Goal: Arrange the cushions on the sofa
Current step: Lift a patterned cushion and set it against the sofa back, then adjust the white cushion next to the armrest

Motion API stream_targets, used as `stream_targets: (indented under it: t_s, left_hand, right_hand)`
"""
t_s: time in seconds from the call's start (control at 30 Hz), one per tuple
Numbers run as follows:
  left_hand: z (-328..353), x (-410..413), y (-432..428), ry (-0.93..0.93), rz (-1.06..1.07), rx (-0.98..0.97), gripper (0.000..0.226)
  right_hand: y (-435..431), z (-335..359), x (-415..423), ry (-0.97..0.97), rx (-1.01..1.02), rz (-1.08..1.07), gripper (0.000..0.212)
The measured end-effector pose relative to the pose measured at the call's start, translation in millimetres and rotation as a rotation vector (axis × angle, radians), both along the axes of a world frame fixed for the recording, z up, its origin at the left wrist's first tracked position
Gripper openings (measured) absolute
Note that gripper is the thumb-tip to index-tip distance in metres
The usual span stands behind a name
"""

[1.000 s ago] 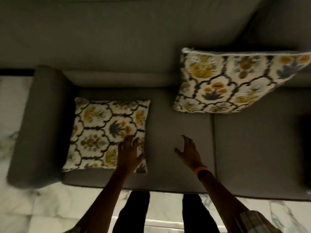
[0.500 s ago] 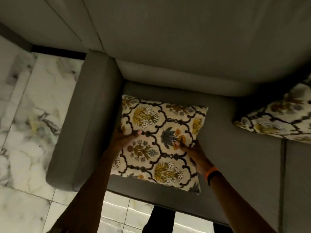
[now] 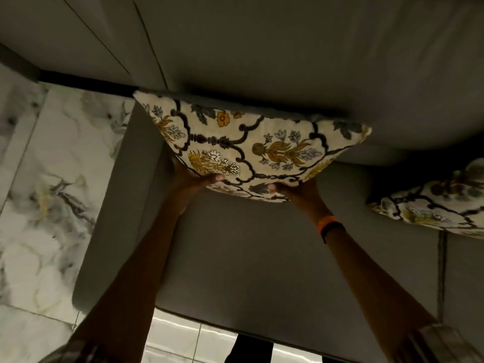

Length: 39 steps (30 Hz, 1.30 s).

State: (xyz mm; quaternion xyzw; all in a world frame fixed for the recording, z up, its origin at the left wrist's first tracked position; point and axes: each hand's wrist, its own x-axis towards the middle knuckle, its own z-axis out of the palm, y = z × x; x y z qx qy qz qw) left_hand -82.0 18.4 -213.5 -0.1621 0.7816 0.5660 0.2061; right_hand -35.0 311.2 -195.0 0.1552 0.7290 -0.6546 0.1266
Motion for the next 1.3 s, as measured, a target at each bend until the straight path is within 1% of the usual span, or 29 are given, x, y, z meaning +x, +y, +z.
stream_targets:
  t_s: [0.1,0.2,0.3,0.33,0.37,0.43,0.5,0.53,0.57,0.63,0.73,0.83,0.9,0.97,1.03,1.1,1.23,1.3]
  left_hand:
    - [-14,-8,-6,0.043,0.059,0.037,0.121]
    - [-9,2,6,0.087,0.154,-0.014,0.115]
    - [-1,16,31,0.143,0.280,-0.028,0.113]
    - [-1,21,41,0.167,0.301,-0.044,0.111]
    - [-1,30,50,0.173,0.316,-0.063,0.107]
    - [-4,61,77,0.105,0.347,-0.136,0.102]
    - [-8,101,119,-0.047,0.353,-0.246,0.102]
    - [-12,123,140,-0.092,0.314,-0.283,0.101]
    - [-15,146,168,-0.124,0.230,-0.295,0.099]
    - [-23,192,227,-0.116,-0.039,-0.330,0.093]
    - [-40,262,323,0.005,-0.505,-0.464,0.075]
    - [-56,318,435,0.193,-0.839,-0.571,0.073]
    - [-54,339,507,0.271,-0.952,-0.588,0.074]
    - [-54,360,583,0.348,-1.029,-0.597,0.080]
    - [-52,373,652,0.363,-1.100,-0.598,0.089]
    - [-46,388,725,0.354,-1.175,-0.599,0.093]
    - [-31,403,841,0.473,-1.259,-0.634,0.094]
    - [-22,409,888,0.503,-1.290,-0.646,0.100]
  right_hand:
    - [-3,-7,-2,-0.015,0.020,-0.041,0.086]
    - [2,-16,4,-0.028,0.032,-0.057,0.089]
    - [12,-36,5,-0.033,0.114,-0.063,0.116]
    - [15,-39,8,-0.045,0.171,-0.057,0.122]
    - [18,-36,14,-0.064,0.229,-0.039,0.122]
    - [31,-19,41,-0.098,0.275,-0.020,0.117]
    - [56,-19,80,-0.131,0.301,0.009,0.112]
    - [70,-23,102,-0.159,0.320,0.026,0.110]
    - [91,-27,127,-0.190,0.350,0.037,0.107]
    - [139,-31,178,-0.227,0.447,0.072,0.100]
    - [225,-38,252,-0.263,0.635,0.120,0.098]
    - [330,-51,313,-0.277,0.742,0.091,0.097]
    - [397,-59,340,-0.272,0.800,0.075,0.095]
    - [470,-62,366,-0.282,0.828,0.074,0.095]
    - [532,-62,388,-0.286,0.841,0.071,0.096]
    - [595,-55,412,-0.278,0.816,0.043,0.094]
    - [711,-34,446,-0.190,0.796,-0.083,0.082]
    - [758,-23,464,-0.142,0.813,-0.114,0.070]
